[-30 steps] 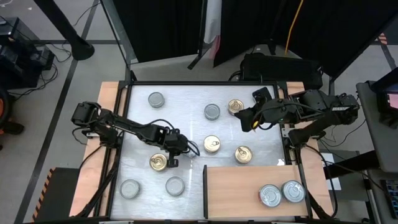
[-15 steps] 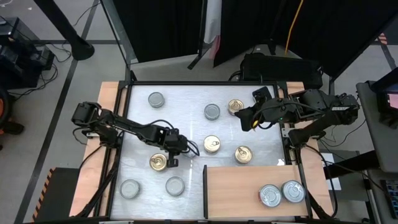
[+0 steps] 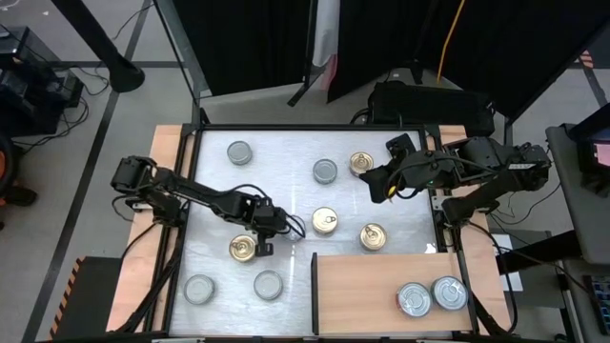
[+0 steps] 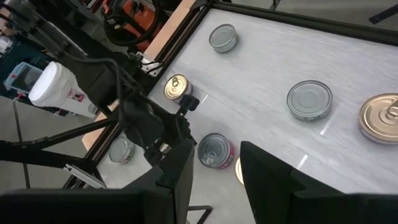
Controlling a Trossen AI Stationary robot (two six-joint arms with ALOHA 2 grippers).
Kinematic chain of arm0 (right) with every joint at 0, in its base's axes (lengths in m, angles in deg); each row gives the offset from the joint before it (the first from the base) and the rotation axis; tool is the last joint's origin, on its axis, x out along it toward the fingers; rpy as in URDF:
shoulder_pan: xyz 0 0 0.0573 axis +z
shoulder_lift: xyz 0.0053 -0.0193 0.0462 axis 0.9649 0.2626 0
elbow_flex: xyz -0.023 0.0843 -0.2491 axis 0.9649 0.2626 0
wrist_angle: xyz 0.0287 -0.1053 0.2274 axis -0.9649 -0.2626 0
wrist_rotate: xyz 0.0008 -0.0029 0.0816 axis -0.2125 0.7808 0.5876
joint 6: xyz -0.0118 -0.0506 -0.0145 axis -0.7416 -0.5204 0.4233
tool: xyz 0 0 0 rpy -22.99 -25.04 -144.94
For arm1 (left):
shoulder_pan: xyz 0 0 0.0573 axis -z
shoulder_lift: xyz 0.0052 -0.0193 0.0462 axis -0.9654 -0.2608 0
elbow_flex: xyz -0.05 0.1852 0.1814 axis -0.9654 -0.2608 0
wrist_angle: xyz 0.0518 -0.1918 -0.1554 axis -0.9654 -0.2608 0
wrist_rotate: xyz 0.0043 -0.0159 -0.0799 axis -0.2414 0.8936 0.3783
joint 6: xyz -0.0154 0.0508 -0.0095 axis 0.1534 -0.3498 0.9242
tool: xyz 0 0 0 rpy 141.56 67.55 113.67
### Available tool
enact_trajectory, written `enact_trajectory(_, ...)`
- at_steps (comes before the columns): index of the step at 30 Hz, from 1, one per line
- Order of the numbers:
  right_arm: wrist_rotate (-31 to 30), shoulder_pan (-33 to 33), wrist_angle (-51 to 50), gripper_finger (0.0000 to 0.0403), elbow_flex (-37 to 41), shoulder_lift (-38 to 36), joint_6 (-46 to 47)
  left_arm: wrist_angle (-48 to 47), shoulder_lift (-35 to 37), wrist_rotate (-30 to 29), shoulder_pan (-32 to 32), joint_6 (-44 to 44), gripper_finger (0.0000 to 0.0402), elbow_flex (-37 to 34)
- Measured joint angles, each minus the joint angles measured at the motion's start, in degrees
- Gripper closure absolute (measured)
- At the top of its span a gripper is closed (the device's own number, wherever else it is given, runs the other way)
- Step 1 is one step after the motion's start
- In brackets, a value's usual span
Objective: Stack canned seafood by type on shelf
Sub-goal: Stack the red tuna can on top of the other red tuna can on the shelf
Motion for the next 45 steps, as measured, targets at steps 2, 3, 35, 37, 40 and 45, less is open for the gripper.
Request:
enact_trajectory(2, 0.0, 0.0, 0.0, 0.0279, 0.0, 0.0, -0.1, -0.6, 1.0, -0.4, 0.0, 1.2, 0.0402, -0.1)
enact_trajectory(3, 0.0, 0.0, 0.0, 0.0279, 0.0, 0.0, -0.3, -0.4, 1.6, -0.7, 0.0, 1.9, 0.0402, -0.2)
enact_trajectory(35, 0.0, -1.0, 0.0, 0.0279, 0.0, 0.0, -1.7, 3.9, -3.1, -2.7, 0.0, 3.9, 0.0402, 0.3)
enact_trajectory(37, 0.0, -1.0, 0.0, 0.0279, 0.0, 0.0, -1.6, 3.4, -3.2, -2.5, 0.0, 3.9, 0.0402, 0.3)
enact_trajectory(40, 0.0, -1.0, 0.0, 0.0279, 0.0, 0.0, -1.6, 1.5, -3.2, -2.2, 0.0, 3.9, 0.0402, 0.3)
enact_trajectory(45, 0.0, -1.0, 0.0, 0.0279, 0.0, 0.0, -1.9, -4.3, -3.5, -1.8, 0.0, 4.3, 0.0401, 0.0)
